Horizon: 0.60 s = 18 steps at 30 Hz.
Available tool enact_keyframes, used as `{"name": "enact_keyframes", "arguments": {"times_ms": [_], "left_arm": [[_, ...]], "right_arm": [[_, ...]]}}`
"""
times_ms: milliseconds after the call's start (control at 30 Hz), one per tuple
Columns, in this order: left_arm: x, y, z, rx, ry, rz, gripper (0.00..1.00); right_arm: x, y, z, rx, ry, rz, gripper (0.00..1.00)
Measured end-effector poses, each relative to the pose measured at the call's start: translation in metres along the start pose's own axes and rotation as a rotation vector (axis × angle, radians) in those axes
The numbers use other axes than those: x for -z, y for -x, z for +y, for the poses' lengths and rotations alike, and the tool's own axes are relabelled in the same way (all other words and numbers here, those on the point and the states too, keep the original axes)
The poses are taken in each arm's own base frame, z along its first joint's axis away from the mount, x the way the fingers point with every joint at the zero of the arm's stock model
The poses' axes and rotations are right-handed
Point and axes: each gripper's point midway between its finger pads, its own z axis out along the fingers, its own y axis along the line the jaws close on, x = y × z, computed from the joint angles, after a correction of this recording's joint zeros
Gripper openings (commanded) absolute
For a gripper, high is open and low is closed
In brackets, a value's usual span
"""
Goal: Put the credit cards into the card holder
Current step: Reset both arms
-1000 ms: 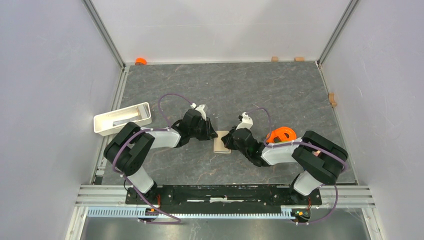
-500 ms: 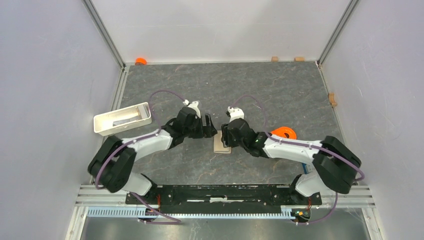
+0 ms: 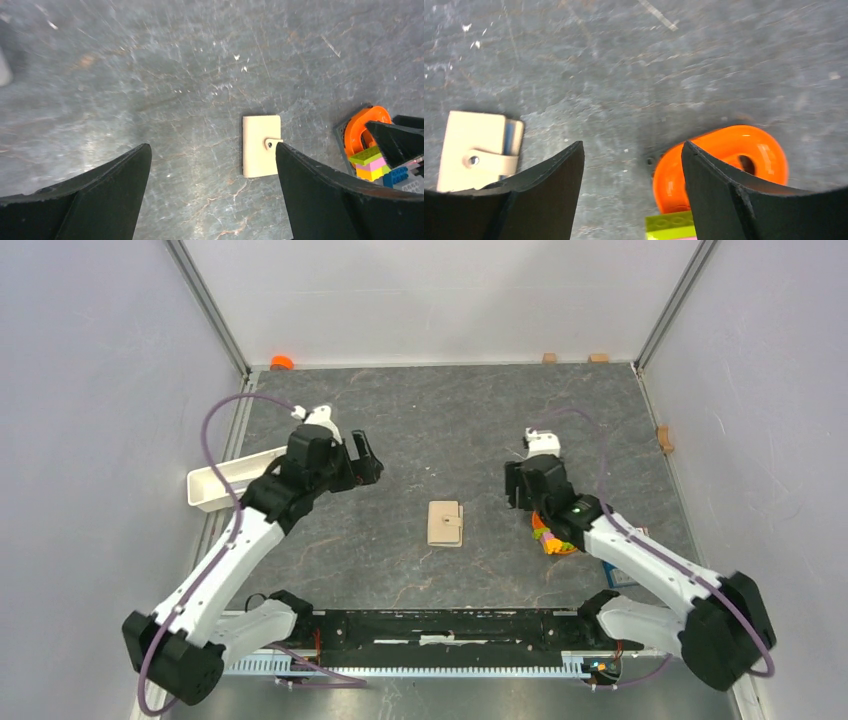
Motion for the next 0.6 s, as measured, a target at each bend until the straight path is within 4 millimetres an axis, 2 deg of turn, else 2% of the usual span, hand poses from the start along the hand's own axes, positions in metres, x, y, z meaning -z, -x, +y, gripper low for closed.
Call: {"name": "enact_keyframes", "arguments": {"times_ms": [167,233,300,433,600], "left_arm": [[0.057,0.036,0.008,-0.078,0.018,-0.174,1.0],[0.076,0.043,0.015,-0.102,0.031,-0.241,1.0],[0.089,0.045,0.026,-0.122,0.051,-0.309,1.0],[0.094,0.029,0.048,-0.153,0.099,-0.328,1.0],[0.09,0.023,0.053,-0.185,0.115,-0.313,1.0]], "right_arm": [[0.032,0.031,-0.034,0.001,-0.08,-0.172,0.76],[0.046,0.045,-0.047,-0.005,-0.116,-0.273,0.76],[0.055,0.051,-0.059,-0.005,-0.15,-0.347,0.76],[0.064,0.045,-0.08,0.028,-0.227,-0.422,0.76],[0.068,0.045,-0.091,0.057,-0.28,-0.451,0.76]]}}
